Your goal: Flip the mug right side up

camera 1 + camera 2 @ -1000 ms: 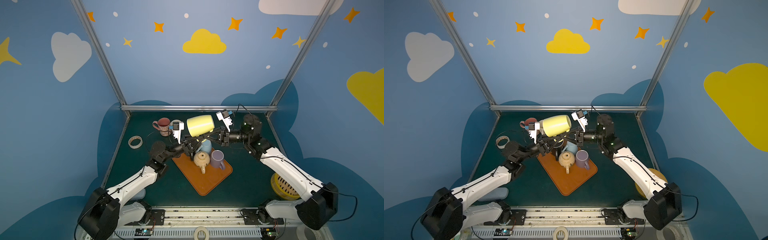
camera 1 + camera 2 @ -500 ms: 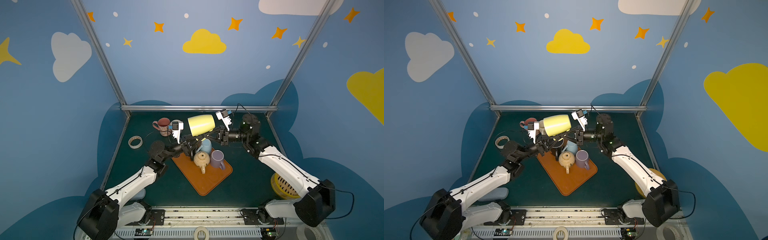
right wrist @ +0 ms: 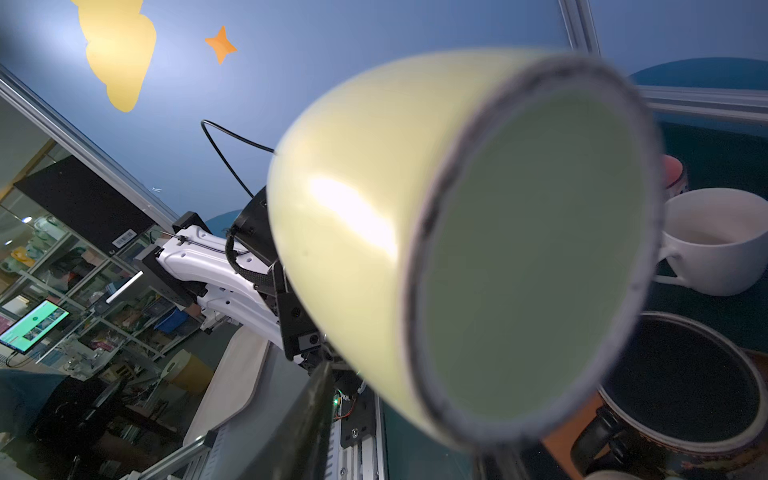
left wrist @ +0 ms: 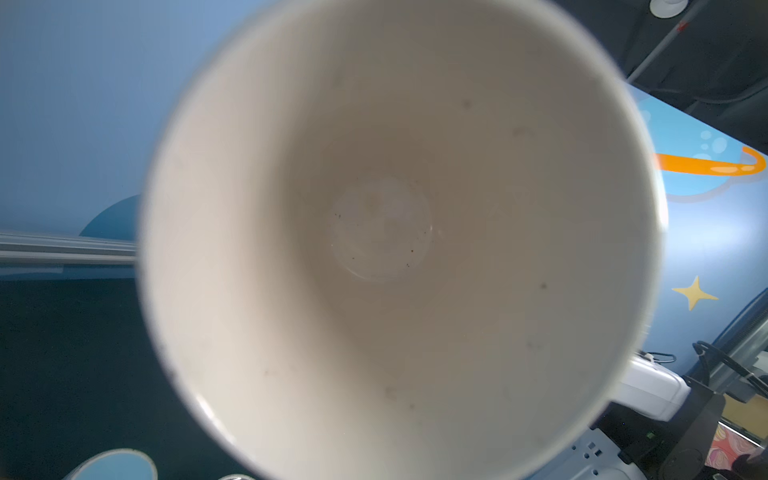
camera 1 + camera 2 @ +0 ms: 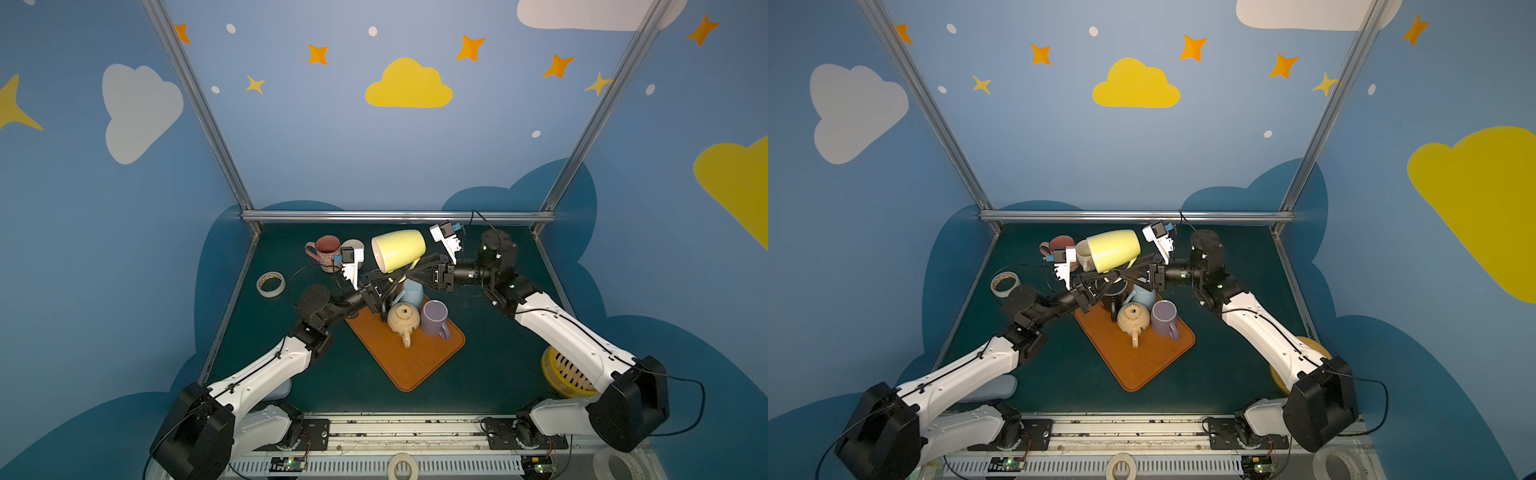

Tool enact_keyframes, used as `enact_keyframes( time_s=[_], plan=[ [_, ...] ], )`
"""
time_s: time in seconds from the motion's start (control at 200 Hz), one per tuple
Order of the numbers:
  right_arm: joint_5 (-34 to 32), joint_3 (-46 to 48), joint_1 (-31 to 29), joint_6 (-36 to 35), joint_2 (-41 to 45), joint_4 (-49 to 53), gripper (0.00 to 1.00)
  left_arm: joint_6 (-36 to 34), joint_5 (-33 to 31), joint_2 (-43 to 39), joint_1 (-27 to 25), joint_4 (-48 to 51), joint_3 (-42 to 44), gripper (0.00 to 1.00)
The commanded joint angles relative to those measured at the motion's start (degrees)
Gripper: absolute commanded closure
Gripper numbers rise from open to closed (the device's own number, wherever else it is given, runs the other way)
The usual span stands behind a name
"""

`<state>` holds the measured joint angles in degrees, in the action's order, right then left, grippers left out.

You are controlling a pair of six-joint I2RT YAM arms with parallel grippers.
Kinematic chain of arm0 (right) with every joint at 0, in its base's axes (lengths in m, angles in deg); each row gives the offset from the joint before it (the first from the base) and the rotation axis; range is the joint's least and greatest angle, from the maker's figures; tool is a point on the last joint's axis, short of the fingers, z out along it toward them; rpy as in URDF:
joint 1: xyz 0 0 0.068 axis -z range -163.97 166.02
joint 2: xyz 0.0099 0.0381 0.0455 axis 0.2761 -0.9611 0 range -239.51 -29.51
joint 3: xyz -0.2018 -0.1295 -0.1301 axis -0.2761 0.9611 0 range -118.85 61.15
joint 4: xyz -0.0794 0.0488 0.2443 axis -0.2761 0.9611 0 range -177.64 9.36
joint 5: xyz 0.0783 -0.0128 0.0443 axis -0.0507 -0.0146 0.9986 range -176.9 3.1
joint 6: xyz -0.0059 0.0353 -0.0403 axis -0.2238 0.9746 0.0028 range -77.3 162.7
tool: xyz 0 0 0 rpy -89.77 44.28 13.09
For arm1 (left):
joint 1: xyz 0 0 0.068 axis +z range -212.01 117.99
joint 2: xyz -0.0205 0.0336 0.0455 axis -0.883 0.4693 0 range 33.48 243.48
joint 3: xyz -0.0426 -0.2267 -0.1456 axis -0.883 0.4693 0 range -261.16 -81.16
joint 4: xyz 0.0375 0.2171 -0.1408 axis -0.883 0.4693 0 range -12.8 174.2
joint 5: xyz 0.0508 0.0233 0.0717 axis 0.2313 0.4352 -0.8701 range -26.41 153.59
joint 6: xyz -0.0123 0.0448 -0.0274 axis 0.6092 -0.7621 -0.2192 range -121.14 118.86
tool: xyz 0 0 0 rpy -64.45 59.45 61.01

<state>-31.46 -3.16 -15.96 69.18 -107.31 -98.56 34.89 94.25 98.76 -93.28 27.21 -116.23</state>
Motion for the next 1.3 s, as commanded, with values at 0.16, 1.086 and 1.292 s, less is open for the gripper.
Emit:
enact_keyframes(
  time_s=[0.16, 1.086, 1.292],
  plan=[
    [-5.6, 2.5, 0.37, -2.03, 1.04, 2.16, 0.48, -5.9, -9.94, -5.44, 0.15, 7.19, -0.84, 0.96],
    [-22.44, 12.54, -0.25, -5.83, 10.34, 12.44, 0.5, -20.57, -11.15, 22.52, 10.61, 75.47, -50.0, 0.96],
    [-23.86, 12.63, -0.18, -5.74, 9.93, 13.46, 0.5, -27.68, -17.41, 33.59, 9.09, 86.67, -63.75, 0.96]
  ],
)
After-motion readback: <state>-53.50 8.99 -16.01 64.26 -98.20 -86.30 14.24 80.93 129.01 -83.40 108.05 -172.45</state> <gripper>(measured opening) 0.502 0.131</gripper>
